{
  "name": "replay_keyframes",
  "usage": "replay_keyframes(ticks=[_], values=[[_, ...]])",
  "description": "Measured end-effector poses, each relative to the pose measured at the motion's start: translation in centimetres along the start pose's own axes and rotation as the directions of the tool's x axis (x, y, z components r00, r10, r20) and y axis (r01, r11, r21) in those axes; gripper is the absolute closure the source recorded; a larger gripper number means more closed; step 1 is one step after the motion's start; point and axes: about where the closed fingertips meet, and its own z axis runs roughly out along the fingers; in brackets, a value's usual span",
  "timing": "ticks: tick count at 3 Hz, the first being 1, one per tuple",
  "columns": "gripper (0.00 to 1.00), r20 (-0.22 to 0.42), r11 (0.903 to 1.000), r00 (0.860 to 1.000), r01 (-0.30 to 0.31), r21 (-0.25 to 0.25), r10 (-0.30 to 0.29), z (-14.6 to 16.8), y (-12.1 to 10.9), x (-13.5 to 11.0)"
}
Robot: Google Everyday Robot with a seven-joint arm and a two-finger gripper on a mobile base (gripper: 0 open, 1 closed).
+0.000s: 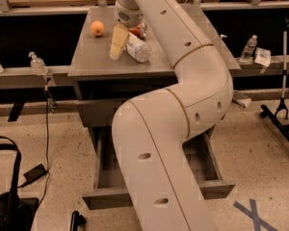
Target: Place blue plastic bottle into middle drawer
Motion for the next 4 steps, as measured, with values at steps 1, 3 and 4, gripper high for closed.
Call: replay_keyframes(ticks=[1,3,4], values=[[0.00,-0.026,0.9887,0.989,-0.149,-0.018,0.148,2.7,-0.2,0.8],[0.38,-0.075,0.9591,0.956,-0.282,0.027,0.283,5.0,-1.2,1.7],[0.61,-0.017,0.9633,0.963,-0.268,0.007,0.268,3.8,-1.4,1.3]])
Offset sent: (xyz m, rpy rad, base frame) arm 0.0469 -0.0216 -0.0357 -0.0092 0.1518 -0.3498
